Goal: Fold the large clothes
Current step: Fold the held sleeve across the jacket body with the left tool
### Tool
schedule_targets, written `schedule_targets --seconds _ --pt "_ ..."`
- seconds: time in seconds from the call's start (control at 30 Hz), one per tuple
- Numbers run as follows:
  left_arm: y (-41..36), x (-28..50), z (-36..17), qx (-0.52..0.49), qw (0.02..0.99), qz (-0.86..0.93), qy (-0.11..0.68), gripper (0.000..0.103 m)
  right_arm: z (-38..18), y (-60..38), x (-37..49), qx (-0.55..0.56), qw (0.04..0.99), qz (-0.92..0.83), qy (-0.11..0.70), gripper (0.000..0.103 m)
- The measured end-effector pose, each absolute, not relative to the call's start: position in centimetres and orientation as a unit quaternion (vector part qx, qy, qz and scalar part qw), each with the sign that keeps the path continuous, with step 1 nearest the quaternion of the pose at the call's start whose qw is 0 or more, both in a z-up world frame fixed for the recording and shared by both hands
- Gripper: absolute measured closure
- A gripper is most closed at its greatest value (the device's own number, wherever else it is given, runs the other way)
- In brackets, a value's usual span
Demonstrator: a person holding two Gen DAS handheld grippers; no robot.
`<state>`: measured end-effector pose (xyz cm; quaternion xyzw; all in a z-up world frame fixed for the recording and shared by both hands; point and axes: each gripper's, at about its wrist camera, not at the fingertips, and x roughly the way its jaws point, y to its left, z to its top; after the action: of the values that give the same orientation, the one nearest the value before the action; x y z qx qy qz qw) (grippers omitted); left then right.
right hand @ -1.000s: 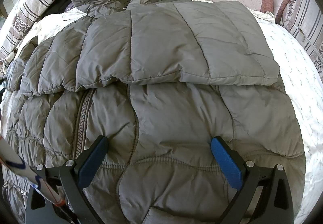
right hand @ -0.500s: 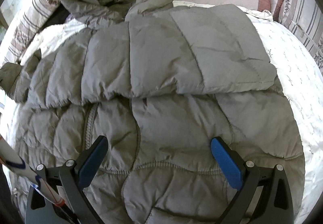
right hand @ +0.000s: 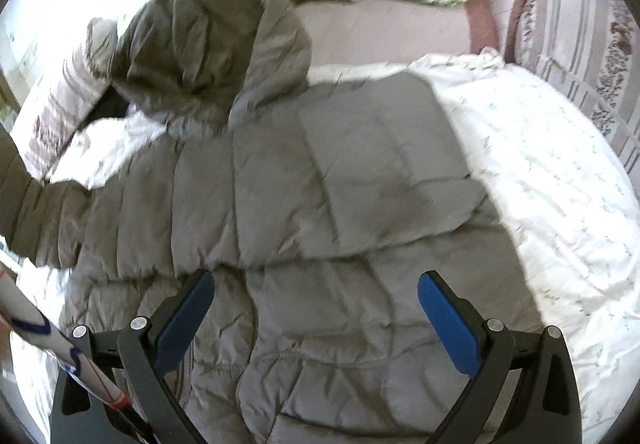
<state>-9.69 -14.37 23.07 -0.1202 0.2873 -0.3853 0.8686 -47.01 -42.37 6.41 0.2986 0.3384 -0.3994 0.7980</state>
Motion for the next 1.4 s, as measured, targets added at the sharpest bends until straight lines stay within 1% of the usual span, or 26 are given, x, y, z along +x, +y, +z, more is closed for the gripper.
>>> schedule_targets --seconds 0.2,0.5,0.77,0.93,1.1,1.13,1.17,1.23,1.33,1.37,1.4 --pt "-19.2 -16.8 24.7 -0.083 0.852 -0.429 0.288 0.092 7.4 -44.2 -49.2 0.315 0.792 -0.432 0.296 0.0" --pt "-25.8 -25.9 22.9 -0.026 0.825 -0.469 0.313 0.092 8.7 -46.0 -52.9 0.352 0.777 -0.455 0.254 0.0" --pt "-31.9 -33.0 17.5 0.047 0.795 -0.496 0.347 0.092 9.2 -47.9 -56.5 0.389 0.754 -0.488 0.206 0.0" --pt "-34.8 -36.0 12.5 0.1 0.78 -0.49 0.377 0.092 9.5 -48.2 -57.7 0.399 0.752 -0.491 0.185 0.0" --pt "-36.1 -37.4 9.5 0.141 0.769 -0.486 0.39 0.09 9.8 -48.5 -58.1 0.401 0.756 -0.485 0.178 0.001" --pt "-36.3 -37.6 9.0 0.149 0.766 -0.484 0.395 0.085 9.8 -48.5 -58.2 0.401 0.757 -0.484 0.178 0.001" --pt "-36.4 -37.7 8.7 0.156 0.763 -0.484 0.399 0.071 9.8 -48.6 -58.2 0.402 0.757 -0.483 0.177 0.001" --pt "-36.3 -37.8 8.5 0.173 0.758 -0.481 0.406 0.052 9.8 -48.6 -58.2 0.405 0.758 -0.48 0.175 0.001" --pt "-34.6 -37.9 9.6 0.165 0.756 -0.497 0.393 0.052 9.6 -48.6 -57.8 0.413 0.767 -0.461 0.17 0.001" --pt "-33.7 -37.7 10.3 0.161 0.756 -0.503 0.388 0.052 9.6 -48.5 -57.7 0.415 0.77 -0.454 0.169 0.003" --pt "-32.9 -37.5 10.9 0.153 0.756 -0.507 0.384 0.052 9.5 -48.4 -57.3 0.414 0.777 -0.443 0.17 0.007"
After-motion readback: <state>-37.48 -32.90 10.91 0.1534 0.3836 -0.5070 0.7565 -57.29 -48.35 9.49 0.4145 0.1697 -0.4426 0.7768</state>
